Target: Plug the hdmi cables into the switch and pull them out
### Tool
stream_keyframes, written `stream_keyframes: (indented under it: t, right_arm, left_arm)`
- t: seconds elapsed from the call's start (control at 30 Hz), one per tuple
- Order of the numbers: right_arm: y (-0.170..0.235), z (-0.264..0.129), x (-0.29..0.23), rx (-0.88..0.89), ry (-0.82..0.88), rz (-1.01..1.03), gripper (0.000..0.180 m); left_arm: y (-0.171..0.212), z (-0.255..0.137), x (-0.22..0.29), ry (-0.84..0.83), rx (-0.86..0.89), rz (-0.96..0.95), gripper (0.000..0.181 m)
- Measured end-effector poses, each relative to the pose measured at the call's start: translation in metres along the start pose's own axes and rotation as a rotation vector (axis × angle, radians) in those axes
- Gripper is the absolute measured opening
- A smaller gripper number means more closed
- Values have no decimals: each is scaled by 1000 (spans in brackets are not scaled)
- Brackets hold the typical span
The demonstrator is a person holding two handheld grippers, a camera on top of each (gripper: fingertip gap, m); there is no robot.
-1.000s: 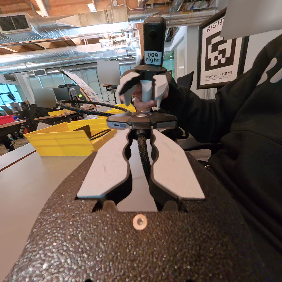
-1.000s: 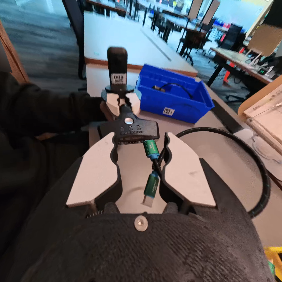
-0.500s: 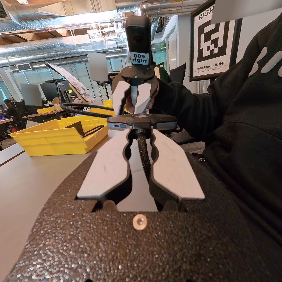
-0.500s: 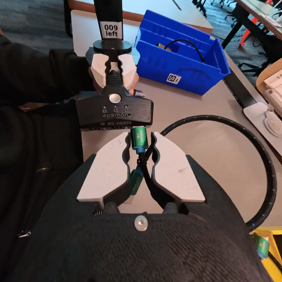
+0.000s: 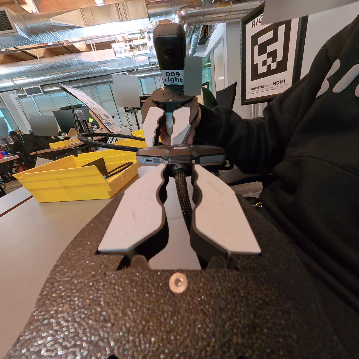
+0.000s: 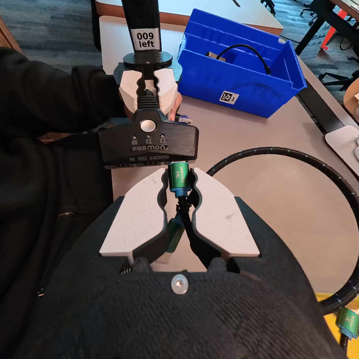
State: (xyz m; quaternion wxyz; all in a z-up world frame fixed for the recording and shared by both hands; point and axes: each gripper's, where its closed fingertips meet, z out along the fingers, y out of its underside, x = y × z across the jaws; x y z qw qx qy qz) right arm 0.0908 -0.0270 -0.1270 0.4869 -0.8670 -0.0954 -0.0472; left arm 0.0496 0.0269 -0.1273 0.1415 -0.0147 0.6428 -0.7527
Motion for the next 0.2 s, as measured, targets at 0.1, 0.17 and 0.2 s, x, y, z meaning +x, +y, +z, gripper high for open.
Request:
stream_keyframes:
  t: [0.1,0.17,0.2]
  right_arm:
    - [1,0,-1,-22,-16,2,21]
    - [7,0,-3,-70,-31,-29,21]
    - [10,-1,-4,-103,-42,-44,21]
  left_arm:
    - [0,0,0,2,-1,-1,22]
    - [2,1,2,8,-26,0,22]
    - [4,3,3,10,-47,-5,22]
